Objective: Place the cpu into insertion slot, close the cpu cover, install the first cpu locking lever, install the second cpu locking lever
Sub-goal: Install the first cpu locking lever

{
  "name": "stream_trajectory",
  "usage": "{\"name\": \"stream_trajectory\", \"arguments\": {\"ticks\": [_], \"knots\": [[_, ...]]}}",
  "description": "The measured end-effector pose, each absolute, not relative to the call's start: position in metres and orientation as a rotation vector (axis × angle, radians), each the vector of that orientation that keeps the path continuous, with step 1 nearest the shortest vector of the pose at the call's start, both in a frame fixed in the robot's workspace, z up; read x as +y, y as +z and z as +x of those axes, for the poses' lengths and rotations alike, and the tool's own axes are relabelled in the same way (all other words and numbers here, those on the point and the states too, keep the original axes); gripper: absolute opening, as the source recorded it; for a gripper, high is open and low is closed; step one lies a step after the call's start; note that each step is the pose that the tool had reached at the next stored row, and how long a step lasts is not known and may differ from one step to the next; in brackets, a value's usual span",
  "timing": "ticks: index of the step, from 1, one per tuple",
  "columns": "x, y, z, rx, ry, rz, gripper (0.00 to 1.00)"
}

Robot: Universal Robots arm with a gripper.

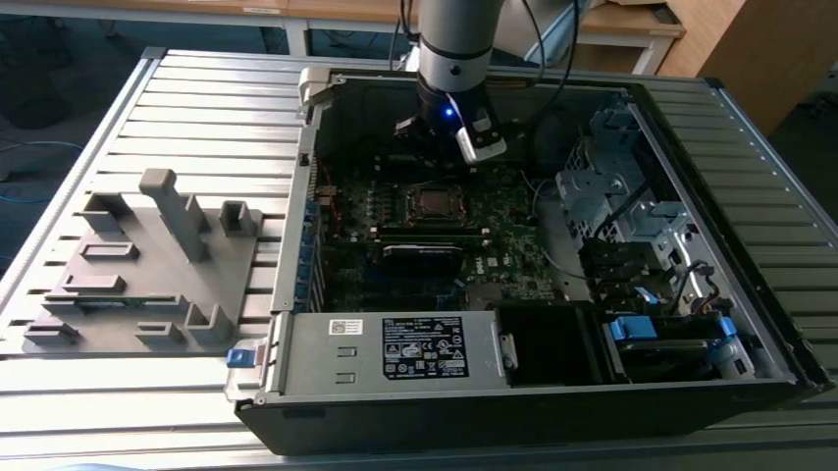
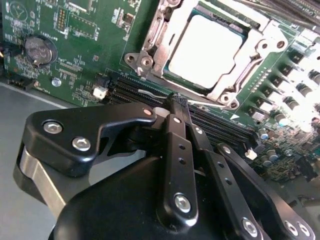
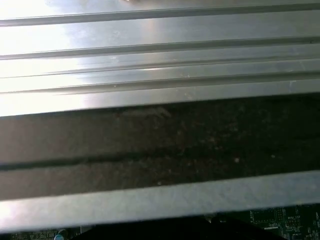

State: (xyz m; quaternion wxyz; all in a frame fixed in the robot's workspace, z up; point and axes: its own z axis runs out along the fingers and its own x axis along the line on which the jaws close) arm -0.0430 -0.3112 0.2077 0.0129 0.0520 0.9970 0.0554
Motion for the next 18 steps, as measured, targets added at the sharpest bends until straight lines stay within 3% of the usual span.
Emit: {"name": "stream_trajectory", "arguments": {"ticks": [18], "knots": [[-0.3112,0.2047,-0.0430,3.067,0.167,0.460,0.11]]}}
